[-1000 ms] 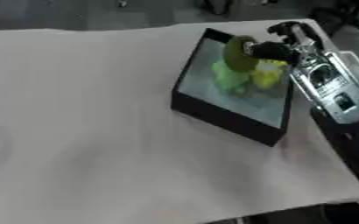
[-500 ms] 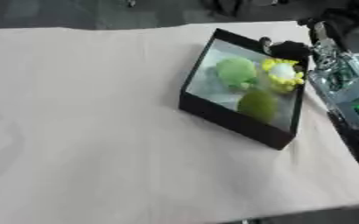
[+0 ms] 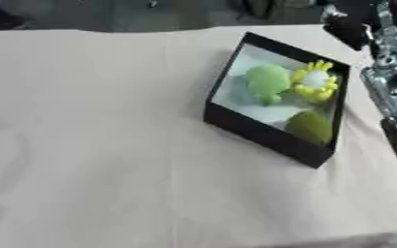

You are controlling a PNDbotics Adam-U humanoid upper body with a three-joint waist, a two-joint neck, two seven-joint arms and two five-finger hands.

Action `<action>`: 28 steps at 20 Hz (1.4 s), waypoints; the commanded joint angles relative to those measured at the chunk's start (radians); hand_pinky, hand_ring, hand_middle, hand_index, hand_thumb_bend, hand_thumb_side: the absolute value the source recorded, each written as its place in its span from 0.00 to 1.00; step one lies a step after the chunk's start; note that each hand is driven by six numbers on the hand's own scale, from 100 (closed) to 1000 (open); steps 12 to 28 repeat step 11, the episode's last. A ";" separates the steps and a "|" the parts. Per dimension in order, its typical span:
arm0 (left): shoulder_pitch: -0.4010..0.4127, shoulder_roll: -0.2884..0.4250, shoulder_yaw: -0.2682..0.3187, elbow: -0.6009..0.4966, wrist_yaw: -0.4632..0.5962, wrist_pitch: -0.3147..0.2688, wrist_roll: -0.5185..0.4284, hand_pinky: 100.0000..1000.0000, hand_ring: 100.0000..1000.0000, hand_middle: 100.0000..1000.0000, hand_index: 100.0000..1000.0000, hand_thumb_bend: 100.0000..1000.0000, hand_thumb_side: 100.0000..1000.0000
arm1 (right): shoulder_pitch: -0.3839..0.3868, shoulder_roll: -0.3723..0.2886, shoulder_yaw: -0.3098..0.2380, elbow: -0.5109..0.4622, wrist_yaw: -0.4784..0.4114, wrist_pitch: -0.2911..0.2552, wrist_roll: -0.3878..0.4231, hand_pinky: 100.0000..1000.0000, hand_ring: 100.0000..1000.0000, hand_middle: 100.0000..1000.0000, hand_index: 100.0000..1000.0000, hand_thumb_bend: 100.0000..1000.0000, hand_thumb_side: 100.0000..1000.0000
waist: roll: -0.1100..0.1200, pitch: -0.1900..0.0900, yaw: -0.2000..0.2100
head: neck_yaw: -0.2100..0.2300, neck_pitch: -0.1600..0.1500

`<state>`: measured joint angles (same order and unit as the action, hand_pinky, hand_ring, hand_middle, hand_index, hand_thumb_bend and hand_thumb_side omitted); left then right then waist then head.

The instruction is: Pick up the objects with one hand, pass them to the other hand, and then place them into the box on the other side of the table.

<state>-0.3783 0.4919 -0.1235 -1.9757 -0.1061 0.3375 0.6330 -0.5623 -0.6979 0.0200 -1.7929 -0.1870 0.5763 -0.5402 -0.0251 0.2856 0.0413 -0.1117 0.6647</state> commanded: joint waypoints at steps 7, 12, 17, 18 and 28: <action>-0.027 -0.012 0.037 -0.008 0.020 -0.011 0.041 0.68 0.70 0.54 0.87 0.00 0.68 | 0.056 0.025 -0.040 -0.151 -0.055 -0.050 -0.345 0.76 1.00 0.98 0.81 0.00 0.28 | 0.013 -0.002 0.006 | 0.057 -0.018; -0.039 -0.023 0.045 0.001 0.038 -0.025 0.061 0.69 0.71 0.55 0.87 0.00 0.68 | 0.088 0.060 -0.051 -0.171 -0.026 -0.127 -0.365 0.76 0.99 0.96 0.81 0.00 0.26 | 0.016 0.000 0.010 | 0.084 -0.020; -0.039 -0.023 0.045 0.001 0.038 -0.025 0.061 0.69 0.71 0.55 0.87 0.00 0.68 | 0.088 0.060 -0.051 -0.171 -0.026 -0.127 -0.365 0.76 0.99 0.96 0.81 0.00 0.26 | 0.016 0.000 0.010 | 0.084 -0.020; -0.039 -0.023 0.045 0.001 0.038 -0.025 0.061 0.69 0.71 0.55 0.87 0.00 0.68 | 0.088 0.060 -0.051 -0.171 -0.026 -0.127 -0.365 0.76 0.99 0.96 0.81 0.00 0.26 | 0.016 0.000 0.010 | 0.084 -0.020; -0.039 -0.023 0.045 0.001 0.038 -0.025 0.061 0.69 0.71 0.55 0.87 0.00 0.68 | 0.088 0.060 -0.051 -0.171 -0.026 -0.127 -0.365 0.76 0.99 0.96 0.81 0.00 0.26 | 0.016 0.000 0.010 | 0.084 -0.020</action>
